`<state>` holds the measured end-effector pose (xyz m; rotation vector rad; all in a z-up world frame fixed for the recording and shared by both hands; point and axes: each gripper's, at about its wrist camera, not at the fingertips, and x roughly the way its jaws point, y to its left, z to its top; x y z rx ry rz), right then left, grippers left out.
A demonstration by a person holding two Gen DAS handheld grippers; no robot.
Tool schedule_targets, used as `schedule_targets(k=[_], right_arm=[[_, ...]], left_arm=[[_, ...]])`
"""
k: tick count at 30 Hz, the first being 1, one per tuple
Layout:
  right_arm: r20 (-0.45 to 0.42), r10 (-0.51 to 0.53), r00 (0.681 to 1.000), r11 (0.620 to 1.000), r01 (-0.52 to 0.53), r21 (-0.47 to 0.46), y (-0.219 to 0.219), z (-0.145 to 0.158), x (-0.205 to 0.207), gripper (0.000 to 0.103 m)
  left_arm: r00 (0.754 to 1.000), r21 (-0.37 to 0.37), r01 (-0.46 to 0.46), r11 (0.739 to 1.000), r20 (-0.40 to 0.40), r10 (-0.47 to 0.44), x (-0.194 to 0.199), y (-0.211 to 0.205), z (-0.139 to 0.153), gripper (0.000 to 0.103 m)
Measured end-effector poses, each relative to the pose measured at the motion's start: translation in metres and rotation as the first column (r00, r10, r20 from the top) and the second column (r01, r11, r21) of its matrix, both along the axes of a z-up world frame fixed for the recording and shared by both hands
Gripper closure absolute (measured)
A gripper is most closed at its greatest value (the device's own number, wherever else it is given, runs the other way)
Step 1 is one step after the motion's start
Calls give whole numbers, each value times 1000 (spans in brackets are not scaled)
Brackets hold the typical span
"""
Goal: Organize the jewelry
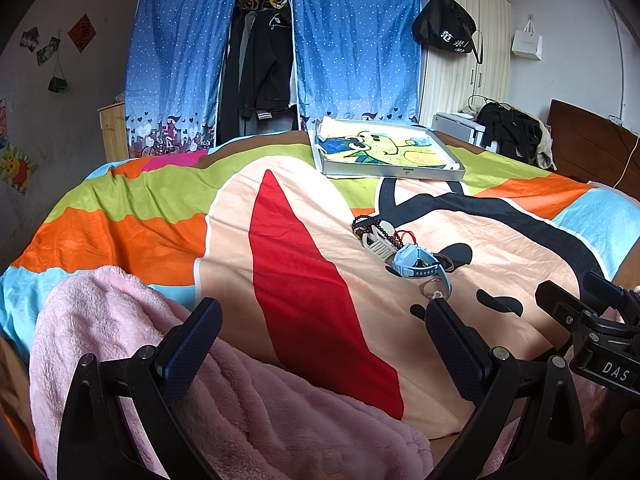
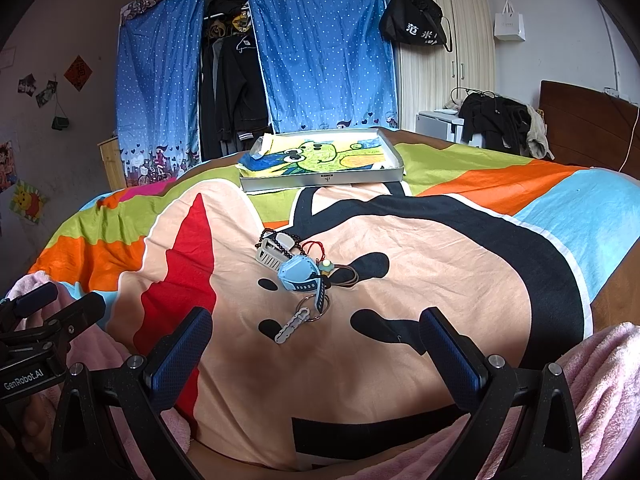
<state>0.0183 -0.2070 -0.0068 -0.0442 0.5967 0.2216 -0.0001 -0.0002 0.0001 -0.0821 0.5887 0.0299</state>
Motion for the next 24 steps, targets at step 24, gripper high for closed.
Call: schedule_targets(k=[24], right_arm=[[-14, -6, 1000, 1000, 7, 17, -4, 1, 2, 0]], left_arm=[[999, 24, 14, 1000, -50, -12, 11, -6, -5, 3]])
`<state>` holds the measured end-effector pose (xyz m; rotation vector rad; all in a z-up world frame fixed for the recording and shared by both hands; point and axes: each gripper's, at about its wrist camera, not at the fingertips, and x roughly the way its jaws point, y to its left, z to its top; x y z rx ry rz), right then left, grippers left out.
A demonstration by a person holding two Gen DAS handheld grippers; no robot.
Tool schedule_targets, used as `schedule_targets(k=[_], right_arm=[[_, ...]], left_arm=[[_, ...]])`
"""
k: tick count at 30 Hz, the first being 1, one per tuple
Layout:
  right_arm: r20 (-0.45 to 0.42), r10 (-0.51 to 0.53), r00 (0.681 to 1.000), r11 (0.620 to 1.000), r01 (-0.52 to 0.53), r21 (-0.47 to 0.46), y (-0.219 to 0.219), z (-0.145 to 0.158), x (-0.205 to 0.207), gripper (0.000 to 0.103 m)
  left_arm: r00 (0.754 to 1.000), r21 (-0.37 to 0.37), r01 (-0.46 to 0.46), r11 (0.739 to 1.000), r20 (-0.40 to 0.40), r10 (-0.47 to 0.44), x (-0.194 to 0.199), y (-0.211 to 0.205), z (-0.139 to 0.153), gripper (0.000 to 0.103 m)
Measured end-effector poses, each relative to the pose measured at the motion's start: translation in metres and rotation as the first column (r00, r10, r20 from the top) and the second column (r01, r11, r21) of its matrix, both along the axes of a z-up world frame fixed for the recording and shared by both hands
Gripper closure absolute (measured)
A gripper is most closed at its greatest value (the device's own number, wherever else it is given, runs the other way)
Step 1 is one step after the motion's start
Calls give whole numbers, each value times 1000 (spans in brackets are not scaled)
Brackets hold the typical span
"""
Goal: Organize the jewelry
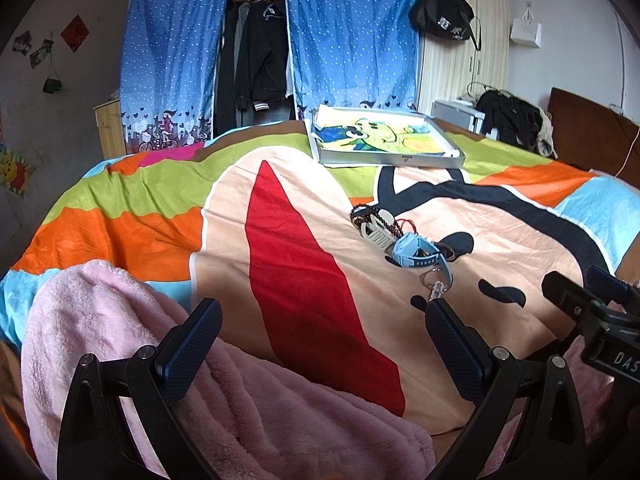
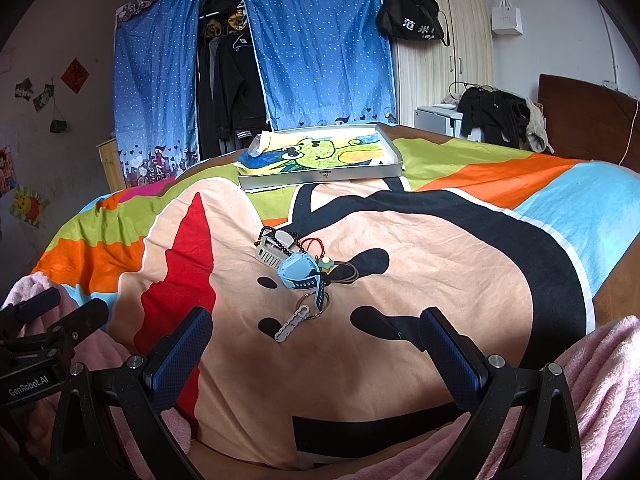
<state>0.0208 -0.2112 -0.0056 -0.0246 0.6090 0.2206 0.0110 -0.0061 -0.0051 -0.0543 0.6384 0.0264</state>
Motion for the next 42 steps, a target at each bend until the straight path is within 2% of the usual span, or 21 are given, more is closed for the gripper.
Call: schedule_targets(k=[7, 14, 17, 22, 28, 35, 38, 42], right_arm=[[-48, -20, 999, 999, 22, 38, -8, -5, 11, 0], [-147, -19, 989, 995, 34, 95, -16, -5, 27, 0], [-199, -1, 980, 991, 27, 129, -22, -6, 42, 0], [-247, 17, 969, 992, 14, 121, -35, -1, 74, 0], [-320, 59, 945, 991, -17, 134, -52, -5, 114, 0], [-397, 57, 916, 985, 13, 171, -71, -20, 149, 0], [-427, 72, 901, 980, 15, 197, -75, -28, 164, 6], [-468, 97, 878, 983, -11, 184, -75, -42, 190, 20]], left_arm=[[997, 0, 24, 1000, -77, -24, 19, -4, -7, 3], [987, -19, 21, 1000, -158, -24, 50, 2, -13, 3], [981, -38, 54, 998, -186, -60, 68, 3, -13, 3], [964, -80, 111, 991, -234, -127, 99, 3, -17, 4], [931, -148, 211, 966, -272, -245, 126, -3, -27, 4], [917, -190, 220, 957, -293, -269, 152, -6, -37, 4], [914, -208, 221, 953, -297, -277, 167, -9, -40, 5], [907, -215, 235, 948, -301, -293, 189, -18, -47, 6]])
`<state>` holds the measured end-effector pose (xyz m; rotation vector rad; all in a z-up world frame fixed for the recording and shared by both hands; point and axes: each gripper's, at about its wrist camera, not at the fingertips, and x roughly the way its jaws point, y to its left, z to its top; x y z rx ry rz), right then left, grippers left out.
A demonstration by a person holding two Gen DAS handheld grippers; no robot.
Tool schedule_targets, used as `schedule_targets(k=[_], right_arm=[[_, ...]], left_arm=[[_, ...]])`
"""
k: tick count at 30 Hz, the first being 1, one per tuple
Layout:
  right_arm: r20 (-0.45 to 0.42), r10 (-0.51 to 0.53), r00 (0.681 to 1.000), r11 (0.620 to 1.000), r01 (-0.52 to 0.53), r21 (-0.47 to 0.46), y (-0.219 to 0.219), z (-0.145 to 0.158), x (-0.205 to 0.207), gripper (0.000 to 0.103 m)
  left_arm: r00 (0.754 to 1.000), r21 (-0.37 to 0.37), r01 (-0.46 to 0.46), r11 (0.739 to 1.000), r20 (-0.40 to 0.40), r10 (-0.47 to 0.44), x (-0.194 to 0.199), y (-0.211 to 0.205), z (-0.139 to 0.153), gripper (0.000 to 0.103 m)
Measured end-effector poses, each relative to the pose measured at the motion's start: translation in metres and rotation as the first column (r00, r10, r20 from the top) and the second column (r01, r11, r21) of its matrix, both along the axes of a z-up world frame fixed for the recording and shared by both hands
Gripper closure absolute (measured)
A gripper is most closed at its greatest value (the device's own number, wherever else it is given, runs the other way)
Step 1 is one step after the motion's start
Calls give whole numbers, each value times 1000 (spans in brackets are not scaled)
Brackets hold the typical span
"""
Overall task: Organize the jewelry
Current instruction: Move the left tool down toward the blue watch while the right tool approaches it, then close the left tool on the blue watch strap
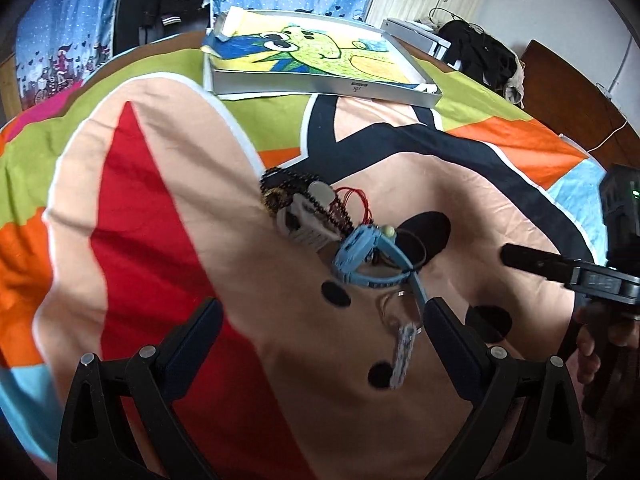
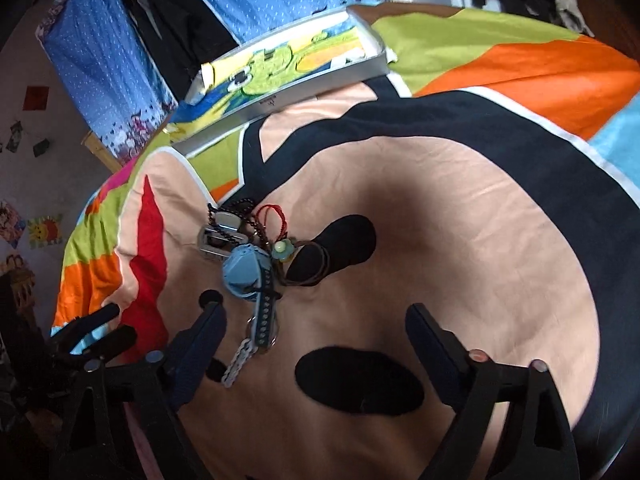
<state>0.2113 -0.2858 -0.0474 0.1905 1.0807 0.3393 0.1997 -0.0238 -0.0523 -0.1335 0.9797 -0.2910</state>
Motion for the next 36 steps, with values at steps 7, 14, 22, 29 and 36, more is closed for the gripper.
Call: schedule_targets(k=[7, 14, 22, 29, 36], right_arm=[[-88, 76, 993, 996, -80, -42, 5, -37, 48, 44], [-96, 145, 985, 987, -151, -54, 13, -60, 74, 52], [-107, 186, 977, 982, -188, -6, 17, -71, 86, 64], [-139, 225, 964, 970, -235, -61, 27, -86, 86, 64], [-123, 258, 958, 945, -277, -171, 42, -91, 85, 65]], left_arm=[[998, -16, -10, 1000, -55, 9, 33, -7, -29, 9], [995, -50, 8, 999, -99, -13, 53, -9, -47, 30], [988, -41, 134, 990, -67, -137, 60, -27, -55, 58], [988, -8, 130, 991, -79, -130, 70, -32, -64, 60], [989, -4, 125, 992, -76, -125, 73, -33, -68, 77]])
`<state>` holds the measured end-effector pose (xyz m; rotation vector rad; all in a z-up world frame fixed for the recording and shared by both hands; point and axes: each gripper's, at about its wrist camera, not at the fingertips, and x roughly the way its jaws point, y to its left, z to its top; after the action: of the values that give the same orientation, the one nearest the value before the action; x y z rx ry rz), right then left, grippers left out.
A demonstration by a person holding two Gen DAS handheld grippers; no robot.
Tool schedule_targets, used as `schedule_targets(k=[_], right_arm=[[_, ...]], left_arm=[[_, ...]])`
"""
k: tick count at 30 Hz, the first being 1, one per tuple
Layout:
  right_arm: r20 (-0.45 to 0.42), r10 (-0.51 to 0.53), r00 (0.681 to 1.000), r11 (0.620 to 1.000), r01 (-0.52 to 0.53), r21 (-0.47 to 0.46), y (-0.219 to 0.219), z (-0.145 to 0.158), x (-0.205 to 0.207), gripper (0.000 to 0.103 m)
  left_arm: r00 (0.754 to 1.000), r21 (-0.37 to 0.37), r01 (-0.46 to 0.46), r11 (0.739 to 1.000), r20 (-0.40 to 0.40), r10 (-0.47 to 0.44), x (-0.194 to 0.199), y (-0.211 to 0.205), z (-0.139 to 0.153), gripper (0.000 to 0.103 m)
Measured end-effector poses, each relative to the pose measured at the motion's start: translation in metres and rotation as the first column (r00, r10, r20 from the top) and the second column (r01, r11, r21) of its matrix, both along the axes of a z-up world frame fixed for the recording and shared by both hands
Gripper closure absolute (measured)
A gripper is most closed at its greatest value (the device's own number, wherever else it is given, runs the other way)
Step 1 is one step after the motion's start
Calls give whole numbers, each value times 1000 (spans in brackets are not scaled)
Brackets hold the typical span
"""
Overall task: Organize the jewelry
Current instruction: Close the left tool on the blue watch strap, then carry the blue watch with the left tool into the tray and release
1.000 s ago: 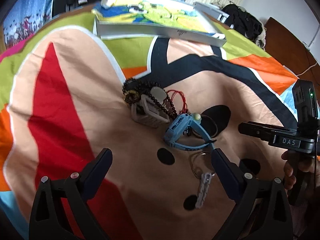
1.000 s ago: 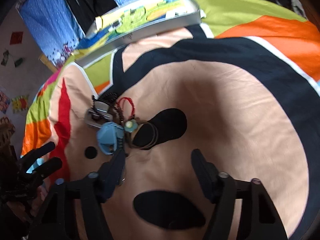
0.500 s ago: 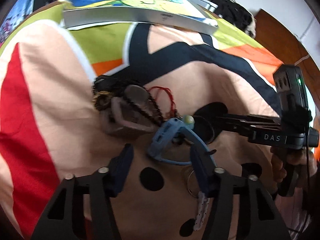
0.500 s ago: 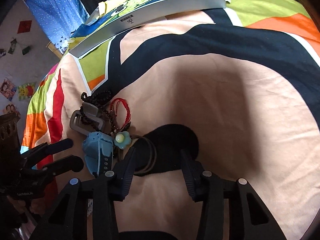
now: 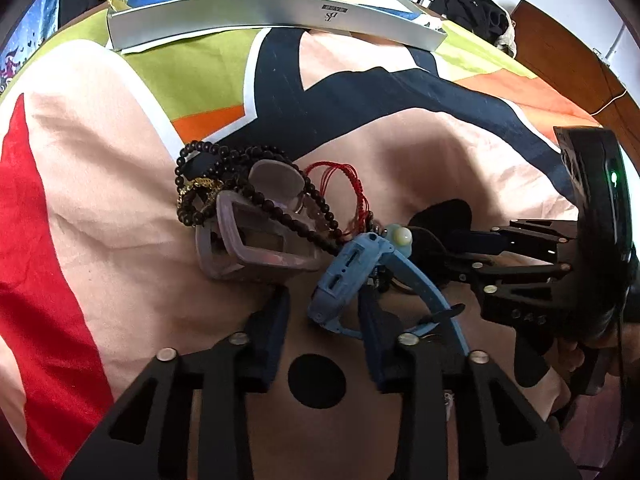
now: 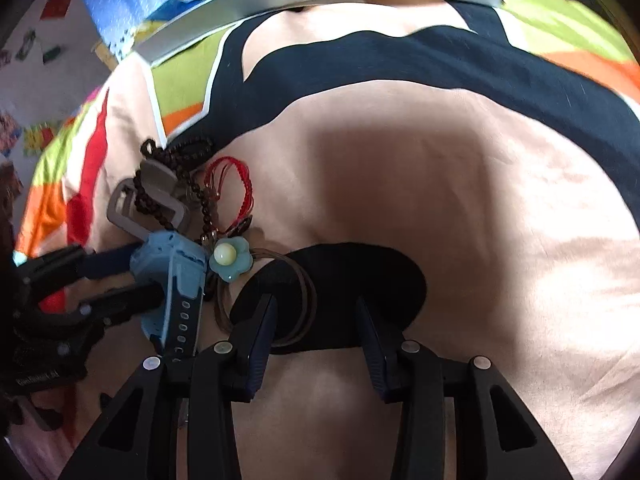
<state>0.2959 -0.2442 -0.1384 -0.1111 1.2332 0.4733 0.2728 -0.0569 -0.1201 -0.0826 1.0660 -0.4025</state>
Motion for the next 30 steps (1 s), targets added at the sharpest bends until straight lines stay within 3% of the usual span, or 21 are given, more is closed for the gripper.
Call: schedule_targets(k=[2, 3, 4, 7, 11, 16, 23, 30], right_arm=[[33, 25, 999, 997, -22, -70, 6, -1, -5, 72], [40, 32, 999, 996, -29, -88, 7, -1, -6, 81], [41, 35, 999, 995, -31, -94, 8, -1, -7, 89], [32, 16, 999, 997, -14, -80, 5, 0, -8, 97], [64, -2, 998, 997, 7, -79, 0, 8, -12, 99], [188, 0, 982, 996, 18, -92, -4, 29, -18, 99], [395, -13, 919, 997, 43, -66, -11, 72, -30, 100], [516, -54, 855, 998, 58, 8, 5, 98, -41, 100]], left_arm=[[1000, -1, 3, 1000, 3, -3, -3, -1, 1, 81], [1000, 6, 6, 1000, 11, -6, -4, -2, 2, 82], [1000, 16, 9, 1000, 20, -9, -6, -3, 2, 82], [999, 40, 3, 999, 45, -5, -10, -5, 4, 84], [997, 63, 3, 998, 83, -8, -20, -10, 8, 85], [988, 93, 13, 996, 150, -27, -32, -19, 18, 85], [971, 69, -3, 998, 239, -14, -46, -18, 37, 85], [949, 4, -98, 995, 302, 92, -34, -1, 70, 85]])
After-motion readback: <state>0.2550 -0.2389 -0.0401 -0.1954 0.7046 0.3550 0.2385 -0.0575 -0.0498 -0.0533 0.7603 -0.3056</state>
